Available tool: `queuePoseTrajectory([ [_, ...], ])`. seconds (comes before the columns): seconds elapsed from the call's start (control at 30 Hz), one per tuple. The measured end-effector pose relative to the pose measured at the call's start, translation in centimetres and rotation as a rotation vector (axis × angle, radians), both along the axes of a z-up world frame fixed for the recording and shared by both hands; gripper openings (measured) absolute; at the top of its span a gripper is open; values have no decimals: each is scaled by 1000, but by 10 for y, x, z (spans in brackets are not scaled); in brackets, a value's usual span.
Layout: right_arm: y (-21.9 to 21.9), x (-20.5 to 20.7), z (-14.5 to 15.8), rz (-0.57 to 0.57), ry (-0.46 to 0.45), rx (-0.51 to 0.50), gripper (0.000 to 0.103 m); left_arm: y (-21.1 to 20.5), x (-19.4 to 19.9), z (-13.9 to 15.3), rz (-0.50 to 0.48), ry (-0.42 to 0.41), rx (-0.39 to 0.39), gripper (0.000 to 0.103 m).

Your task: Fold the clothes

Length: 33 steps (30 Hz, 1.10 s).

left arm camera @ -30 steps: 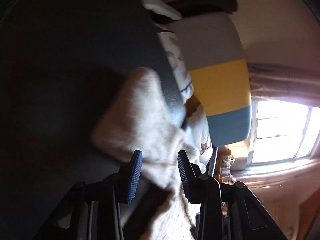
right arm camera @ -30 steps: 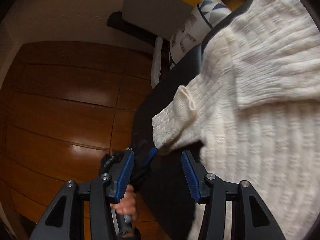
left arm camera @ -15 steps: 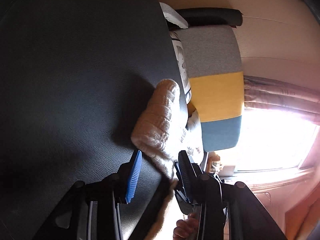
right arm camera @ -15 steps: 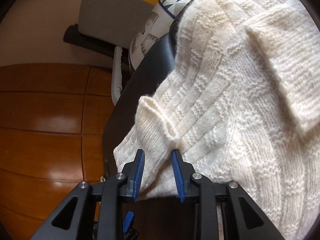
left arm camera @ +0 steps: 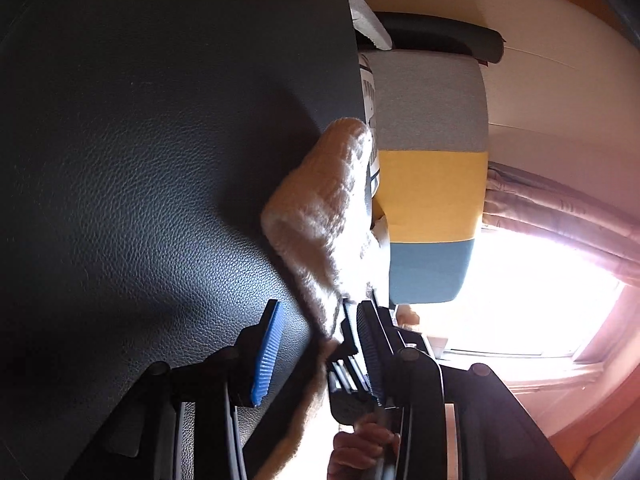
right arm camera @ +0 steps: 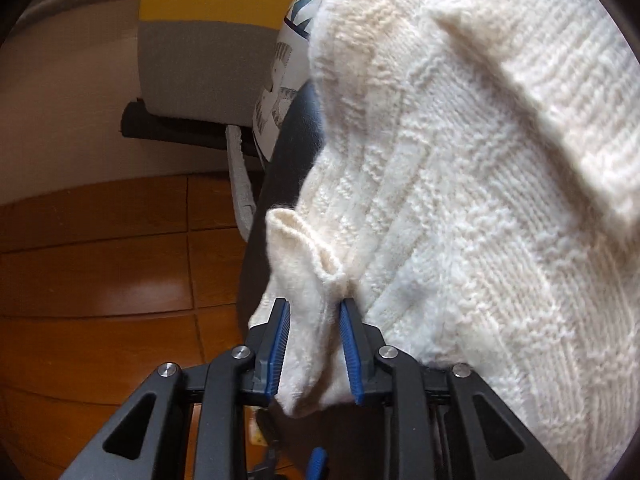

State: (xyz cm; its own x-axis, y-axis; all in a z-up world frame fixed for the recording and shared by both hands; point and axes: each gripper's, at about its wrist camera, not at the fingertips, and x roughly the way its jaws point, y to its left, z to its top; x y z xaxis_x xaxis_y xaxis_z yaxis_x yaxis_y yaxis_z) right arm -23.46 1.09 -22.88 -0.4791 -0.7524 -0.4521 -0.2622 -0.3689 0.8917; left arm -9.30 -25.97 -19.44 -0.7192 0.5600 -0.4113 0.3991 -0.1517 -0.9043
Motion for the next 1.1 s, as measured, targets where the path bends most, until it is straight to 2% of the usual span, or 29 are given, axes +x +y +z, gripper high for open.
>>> queuePoseTrajectory([
  [0.03,-3,-1,4,7,20,48,25,0,0,0,-3,-1,-4,38],
  [0.2,-24,-15,-7,30,-1,42,27,-3,0,0,7,12,7,38],
  [0.27,-35,-19,-8,103,12,83,26,-3,-3,6,10,41,8,38],
  [0.37,-51,-23,12,203,53,250,8,4,-15,14,19,73,13,38],
  [0.43,-58,-26,31,236,136,322,7,13,-26,18,36,104,30,38],
  [0.53,-71,-33,60,346,241,513,6,39,-47,20,26,115,34,38],
  [0.6,-68,-31,72,369,278,585,6,60,-62,19,-7,108,44,38],
  [0.67,-44,-34,81,364,286,616,6,80,-73,19,-49,116,55,38],
  [0.83,15,-38,96,341,299,679,6,135,-90,35,-207,148,-98,38],
  [0.97,49,-41,110,302,302,704,6,167,-110,33,-285,106,-235,38],
  [1.03,60,-49,115,286,307,713,6,171,-113,18,-300,35,-291,30],
  [1.07,66,-50,117,282,310,717,6,169,-110,11,-287,17,-284,14],
  [1.1,71,-50,119,280,313,721,6,167,-106,4,-275,16,-273,8],
])
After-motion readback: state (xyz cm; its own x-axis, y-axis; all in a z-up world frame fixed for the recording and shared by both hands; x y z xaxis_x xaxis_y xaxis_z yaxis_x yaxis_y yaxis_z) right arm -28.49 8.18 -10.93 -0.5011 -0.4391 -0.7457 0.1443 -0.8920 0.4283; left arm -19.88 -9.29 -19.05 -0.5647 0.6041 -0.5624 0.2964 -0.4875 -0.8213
